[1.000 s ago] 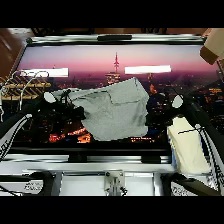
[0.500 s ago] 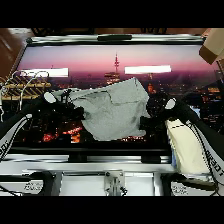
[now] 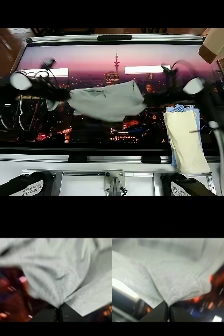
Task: Fold the shirts.
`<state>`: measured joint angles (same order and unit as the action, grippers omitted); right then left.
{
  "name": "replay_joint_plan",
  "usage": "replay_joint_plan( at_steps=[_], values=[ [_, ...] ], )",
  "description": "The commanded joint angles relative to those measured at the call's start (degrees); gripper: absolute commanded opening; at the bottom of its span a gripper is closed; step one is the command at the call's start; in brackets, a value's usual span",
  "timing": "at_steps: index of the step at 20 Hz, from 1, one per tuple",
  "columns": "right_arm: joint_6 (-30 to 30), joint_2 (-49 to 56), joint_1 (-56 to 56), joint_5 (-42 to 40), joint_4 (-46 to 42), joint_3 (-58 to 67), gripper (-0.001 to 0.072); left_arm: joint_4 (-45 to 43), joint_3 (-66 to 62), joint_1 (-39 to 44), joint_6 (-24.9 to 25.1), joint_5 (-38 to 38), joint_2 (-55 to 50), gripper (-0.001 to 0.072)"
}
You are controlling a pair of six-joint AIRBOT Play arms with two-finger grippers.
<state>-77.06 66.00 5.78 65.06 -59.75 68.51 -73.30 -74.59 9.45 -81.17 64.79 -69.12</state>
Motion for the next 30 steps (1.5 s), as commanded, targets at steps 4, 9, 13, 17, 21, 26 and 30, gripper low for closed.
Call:
replay_joint_plan(
  at_steps=[4, 9, 13, 17, 21, 26, 30],
  values=[
    [1.16, -25.38, 0.0, -19.45, -3.74, 25.2, 0.0064, -4.39, -29.86, -0.02, -3.76, -3.69, 23.71, 0.0035],
    [-3.39, -31.21, 0.0, -16.33, -5.44, 26.47, 0.0064, -3.69, -32.59, -0.02, -7.04, 0.79, 31.28, 0.0035],
    [-5.46, -26.97, 0.0, -3.32, -14.05, 26.47, 0.0064, -12.87, -32.02, -0.02, -7.06, 15.04, 27.52, 0.0035],
    [-4.94, -15.87, 0.0, 14.47, -19.1, 24.55, 0.0065, -16.52, -24.59, -0.02, -6.34, 22.99, 19.12, 0.0034],
    [-4.52, -2.08, 0.0, 12.98, -22.64, 14.03, 0.0065, -16.44, -11.63, -0.02, -6.27, 19.54, 5.4, 0.0034],
    [-12.61, 14.51, 0.0, -9.18, -24.76, 12.98, 0.0064, -15.82, -17.97, -0.22, -3.3, 9.64, -16.0, 0.0035],
    [-22.14, 22.12, 0.04, -16.15, -23.65, 12.96, 0.0065, -12.5, -23.21, -0.15, -3.56, 6.47, -26.45, 0.0036]
  ],
)
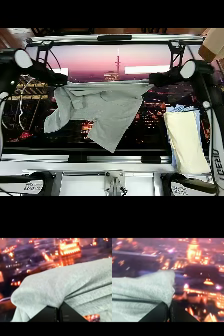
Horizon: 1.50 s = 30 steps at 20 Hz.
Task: Fold the shirts.
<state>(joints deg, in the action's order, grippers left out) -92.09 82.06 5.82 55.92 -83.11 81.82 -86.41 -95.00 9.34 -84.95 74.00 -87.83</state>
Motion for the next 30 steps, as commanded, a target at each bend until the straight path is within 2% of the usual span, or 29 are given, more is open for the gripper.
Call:
replay_joint_plan(
  at_steps=[1, 4, 5, 6, 7, 10, 13, 14, 15, 17, 21, 23, 26, 30],
  values=[
    [-7.8, 7.65, 0.0, -7.02, 1.84, -0.35, 0.0065, 2.38, -2.67, -0.02, 0.2, -2.47, -9.25, 0.0036],
    [-7.67, 10.75, 0.0, -7.26, 9.07, -0.35, 0.0065, 6.05, -2.69, -0.02, -4.7, -1.03, -12.35, 0.0057],
    [-7.69, 10.8, 0.0, -7.58, 10.27, -0.33, 0.0114, 5.95, -2.78, -0.2, -6.51, 0.39, -12.41, 0.0224],
    [-7.69, 10.36, -0.07, -6.88, 11.02, 0.09, 0.0341, 5.49, -3.3, -0.74, -6.64, 3.17, -12.26, 0.0514],
    [-6.84, 9.7, -0.48, -4.63, 10.69, 1.01, 0.0505, 3.8, -4.72, -1.75, -6.56, 7.91, -12.13, 0.0617],
    [-1.77, 5.53, -2.45, 6.4, 4.74, 3.76, 0.0505, 1.86, -8.68, -7.19, -4.22, 20.46, -9.9, 0.0603],
    [1.22, 1.33, -4.7, 19.5, -2.71, 3.74, 0.0505, 6.58, -3.76, -13.92, -3.06, 22.45, -2.86, 0.0578],
    [3.89, 0.39, -5.42, 23.52, -2.73, 3.37, 0.0505, 6.49, -0.11, -15.93, -2.36, 22.08, -0.33, 0.0471],
    [5.86, -0.63, -5.95, 26.03, -2.05, 2.4, 0.0505, 6.51, 4.98, -18.18, -1.62, 21.22, 2.45, 0.0447],
    [8.39, -3.04, -6.12, 27.45, 0.74, -1.33, 0.0505, 6.73, 17.05, -21.9, -1.64, 18.29, 7.23, 0.0448],
    [11.43, -5.03, -5.95, 27.61, 14.51, -9.01, 0.0505, 8.0, 35.01, -27.67, -0.2, 8.26, 11.26, 0.0457],
    [12.98, -5.03, -5.95, 27.36, 18.84, -11.13, 0.0505, 10.64, 38.82, -29.59, 0.98, 3.32, 11.1, 0.0457],
    [13.38, -5.03, -5.95, 26.36, 19.17, -11.74, 0.0505, 12.35, 41.92, -29.77, 0.98, -4.94, 10.67, 0.0457],
    [13.27, -5.03, -5.95, 26.69, 19.26, -11.74, 0.0505, 15.37, 43.69, -29.68, 1.01, -9.53, 7.19, 0.0457]
  ],
)
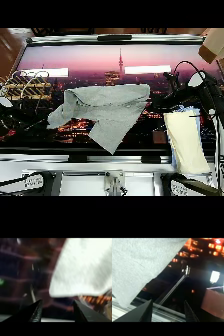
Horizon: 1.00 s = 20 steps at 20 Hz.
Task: Fold the shirts.
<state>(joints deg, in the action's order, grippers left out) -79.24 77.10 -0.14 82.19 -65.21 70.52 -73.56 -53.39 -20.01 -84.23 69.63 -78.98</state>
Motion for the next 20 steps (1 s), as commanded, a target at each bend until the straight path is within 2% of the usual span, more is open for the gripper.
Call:
replay_joint_plan(
  at_steps=[1, 6, 10, 12, 14, 17, 20],
  values=[
    [0.26, -0.07, 0.02, 0.85, 1.36, -0.42, 0.0505, 2.8, 2.08, -0.31, 0.24, -6.29, -1.97, 0.0456],
    [-1.11, -0.07, 0.02, 2.03, 1.36, -0.44, 0.0505, 4.17, 2.19, 0.04, 0.22, -10.12, -2.58, 0.0431],
    [-1.44, -0.07, 0.02, 2.01, 1.05, -1.25, 0.0505, 5.42, 2.16, 0.92, 0.22, -10.14, -3.13, 0.0047],
    [-0.04, -0.04, 0.02, -1.16, 0.79, -5.2, 0.0505, 5.92, 2.14, 1.14, 0.26, -10.1, -2.84, 0.0036],
    [-3.41, 0.0, 0.46, -7.15, 3.74, -11.45, 0.0505, 6.36, 2.14, 1.25, 1.31, -10.01, -2.25, 0.0036],
    [-3.89, 0.42, 5.55, -17.79, 9.07, -19.06, 0.0505, 6.75, 2.14, 1.57, 3.93, -8.96, -0.66, 0.0036],
    [-5.84, 3.78, 10.88, -22.4, 9.53, -20.5, 0.0505, 6.73, 2.14, 1.77, 4.13, -7.87, 1.31, 0.0036]
  ],
)
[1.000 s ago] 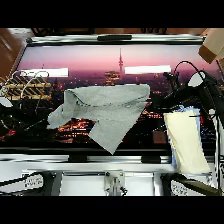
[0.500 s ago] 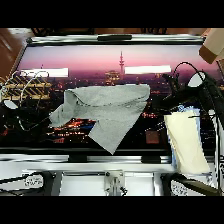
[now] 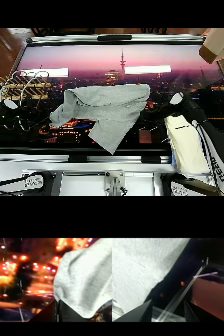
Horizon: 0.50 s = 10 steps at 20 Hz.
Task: Fold the shirts.
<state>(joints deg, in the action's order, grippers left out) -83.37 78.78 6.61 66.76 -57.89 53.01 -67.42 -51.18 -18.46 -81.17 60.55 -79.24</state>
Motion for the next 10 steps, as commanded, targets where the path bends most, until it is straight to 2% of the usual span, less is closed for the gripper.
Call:
replay_joint_plan(
  at_steps=[1, 4, 7, 8, 9, 10],
  values=[
    [-1.75, 3.13, 5.16, -8.39, 3.3, -2.99, 0.0505, 0.61, -0.07, 0.22, 1.05, 1.18, 2.29, 0.0036],
    [-4.13, 4.9, 6.84, -13.33, 5.86, -2.99, 0.0505, 0.59, -0.07, 0.2, 1.07, 0.92, 4.55, 0.0036],
    [-4.22, 7.21, 8.61, -13.29, 7.04, -2.97, 0.0501, 0.61, -0.2, 0.22, 1.05, 1.44, 5.01, 0.0036],
    [-4.11, 7.48, 9.05, -13.62, 7.02, -2.97, 0.0407, 0.9, -0.2, 0.22, 1.03, 1.77, 5.03, 0.0036],
    [-4.11, 7.26, 9.18, -14.36, 6.95, -2.97, 0.0155, 1.55, -0.33, 0.22, 1.05, 2.03, 5.14, 0.0036],
    [-4.28, 6.47, 9.14, -15.06, 6.86, -2.95, 0.0064, 1.97, -0.87, 0.22, 1.07, 2.14, 5.4, 0.0036]
  ],
)
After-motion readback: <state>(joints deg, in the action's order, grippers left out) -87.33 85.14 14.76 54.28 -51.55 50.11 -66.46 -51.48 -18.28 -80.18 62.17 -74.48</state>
